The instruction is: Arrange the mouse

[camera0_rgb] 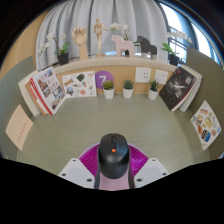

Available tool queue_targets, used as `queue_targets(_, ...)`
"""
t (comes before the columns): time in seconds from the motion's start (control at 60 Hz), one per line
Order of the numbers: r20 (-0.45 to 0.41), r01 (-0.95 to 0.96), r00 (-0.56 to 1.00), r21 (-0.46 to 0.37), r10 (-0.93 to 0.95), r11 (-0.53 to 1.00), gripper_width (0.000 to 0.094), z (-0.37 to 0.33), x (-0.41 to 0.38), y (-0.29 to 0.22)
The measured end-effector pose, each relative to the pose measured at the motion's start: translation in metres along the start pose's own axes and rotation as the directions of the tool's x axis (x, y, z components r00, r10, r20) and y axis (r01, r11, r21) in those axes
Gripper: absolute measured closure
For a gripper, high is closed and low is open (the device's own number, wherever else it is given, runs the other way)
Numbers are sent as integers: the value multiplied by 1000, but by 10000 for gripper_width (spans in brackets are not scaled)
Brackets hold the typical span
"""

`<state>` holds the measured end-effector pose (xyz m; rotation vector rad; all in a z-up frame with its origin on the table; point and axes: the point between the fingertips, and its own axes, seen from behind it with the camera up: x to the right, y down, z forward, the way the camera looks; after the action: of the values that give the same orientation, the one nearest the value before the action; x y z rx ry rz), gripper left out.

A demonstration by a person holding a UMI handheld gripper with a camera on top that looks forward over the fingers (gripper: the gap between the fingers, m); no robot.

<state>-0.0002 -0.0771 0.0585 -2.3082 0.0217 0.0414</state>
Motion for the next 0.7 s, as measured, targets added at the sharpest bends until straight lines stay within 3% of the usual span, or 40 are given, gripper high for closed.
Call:
queue_targets(0.15,-34,-12,999,-89,9,996,545,24,4,53)
queue_targets(0.25,-42,-32,999,-103,28,994,538,27,8,67)
queue_targets(0.45,-19,-4,1000,-123,2,992,390,27,6,74)
queue_targets(0.533,-8,-22,1000,-144,22,989,111,16,7,70)
queue_targets(0.7,12,-17,1000,-60,18,998,77,-39,19,25)
